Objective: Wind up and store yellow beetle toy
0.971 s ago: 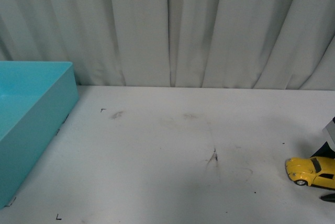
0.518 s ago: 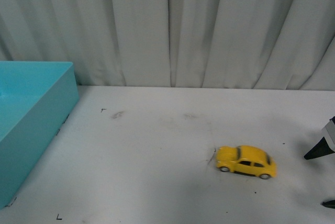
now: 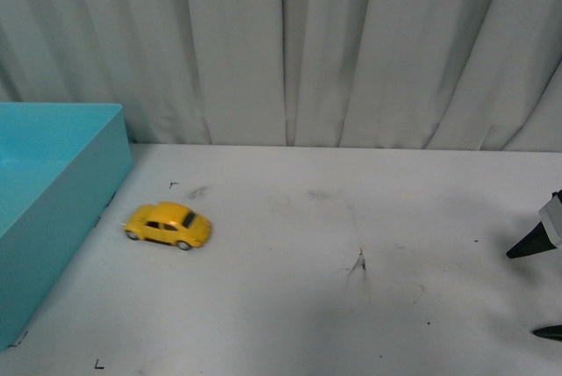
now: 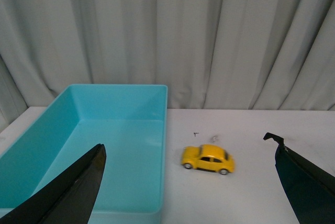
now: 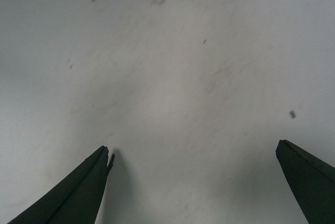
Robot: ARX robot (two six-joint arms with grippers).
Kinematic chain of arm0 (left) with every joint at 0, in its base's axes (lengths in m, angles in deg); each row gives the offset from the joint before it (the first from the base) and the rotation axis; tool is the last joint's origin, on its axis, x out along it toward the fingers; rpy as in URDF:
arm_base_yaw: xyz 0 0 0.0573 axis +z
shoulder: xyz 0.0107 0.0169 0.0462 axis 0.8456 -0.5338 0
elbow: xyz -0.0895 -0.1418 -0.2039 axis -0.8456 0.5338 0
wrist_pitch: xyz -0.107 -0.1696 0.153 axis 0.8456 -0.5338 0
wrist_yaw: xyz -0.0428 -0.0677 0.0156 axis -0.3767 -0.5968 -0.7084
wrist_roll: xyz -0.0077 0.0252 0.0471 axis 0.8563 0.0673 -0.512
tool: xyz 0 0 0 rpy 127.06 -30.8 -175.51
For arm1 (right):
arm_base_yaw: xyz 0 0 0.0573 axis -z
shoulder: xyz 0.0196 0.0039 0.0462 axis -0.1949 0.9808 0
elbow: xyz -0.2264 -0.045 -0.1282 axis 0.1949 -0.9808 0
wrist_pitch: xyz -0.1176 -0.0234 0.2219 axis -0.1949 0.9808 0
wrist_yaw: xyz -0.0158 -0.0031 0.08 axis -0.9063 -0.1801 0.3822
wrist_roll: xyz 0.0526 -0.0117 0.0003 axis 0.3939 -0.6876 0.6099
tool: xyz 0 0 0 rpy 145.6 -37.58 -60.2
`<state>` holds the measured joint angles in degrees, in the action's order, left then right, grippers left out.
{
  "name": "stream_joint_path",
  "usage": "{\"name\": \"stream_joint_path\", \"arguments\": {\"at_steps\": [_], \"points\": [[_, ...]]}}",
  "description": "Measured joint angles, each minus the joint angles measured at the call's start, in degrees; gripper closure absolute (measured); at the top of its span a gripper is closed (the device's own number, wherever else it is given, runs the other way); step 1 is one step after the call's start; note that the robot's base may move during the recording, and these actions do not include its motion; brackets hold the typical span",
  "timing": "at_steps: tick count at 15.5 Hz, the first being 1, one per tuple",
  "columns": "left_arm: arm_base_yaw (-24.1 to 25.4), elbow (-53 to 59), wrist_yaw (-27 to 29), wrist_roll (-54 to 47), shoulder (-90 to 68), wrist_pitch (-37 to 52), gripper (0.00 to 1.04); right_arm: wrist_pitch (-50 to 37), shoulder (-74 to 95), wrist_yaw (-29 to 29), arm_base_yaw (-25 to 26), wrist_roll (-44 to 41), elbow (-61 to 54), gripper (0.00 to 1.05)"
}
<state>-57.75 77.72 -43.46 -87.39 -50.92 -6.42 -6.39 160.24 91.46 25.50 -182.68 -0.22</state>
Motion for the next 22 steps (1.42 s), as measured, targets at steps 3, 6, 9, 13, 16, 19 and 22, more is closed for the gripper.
{"name": "stream_joint_path", "arguments": {"at_steps": [3, 6, 9, 13, 16, 19, 22], "points": [[0.00, 0.00, -0.02, 0.00, 0.00, 0.00, 0.07, -8.26, -3.13, 8.55, -1.66, 7.85, -1.92, 0.07], [0.00, 0.00, 0.00, 0.00, 0.00, 0.00, 0.07, -22.95, -10.60, 18.40, -3.72, 22.91, -6.86, 0.07], [0.00, 0.00, 0.00, 0.00, 0.00, 0.00, 0.07, -43.30, -14.36, 21.55, -3.74, 44.06, -11.17, 0.07], [0.00, 0.00, -0.04, 0.00, 0.00, 0.00, 0.07, -78.82, -15.89, -6.38, -6.82, 71.69, -23.93, 0.24], [0.00, 0.00, 0.02, 0.00, 0.00, 0.00, 0.07, -102.38, -26.99, -35.85, -9.38, 92.43, -41.97, 0.60], [0.00, 0.00, 0.00, 0.00, 0.00, 0.00, 0.07, -102.60, -35.78, -38.91, -10.01, 96.41, -52.63, 0.93], [0.00, 0.00, 0.00, 0.00, 0.00, 0.00, 0.07, -97.20, -48.83, -42.05, -12.76, 97.22, -59.80, 1.03]]}}
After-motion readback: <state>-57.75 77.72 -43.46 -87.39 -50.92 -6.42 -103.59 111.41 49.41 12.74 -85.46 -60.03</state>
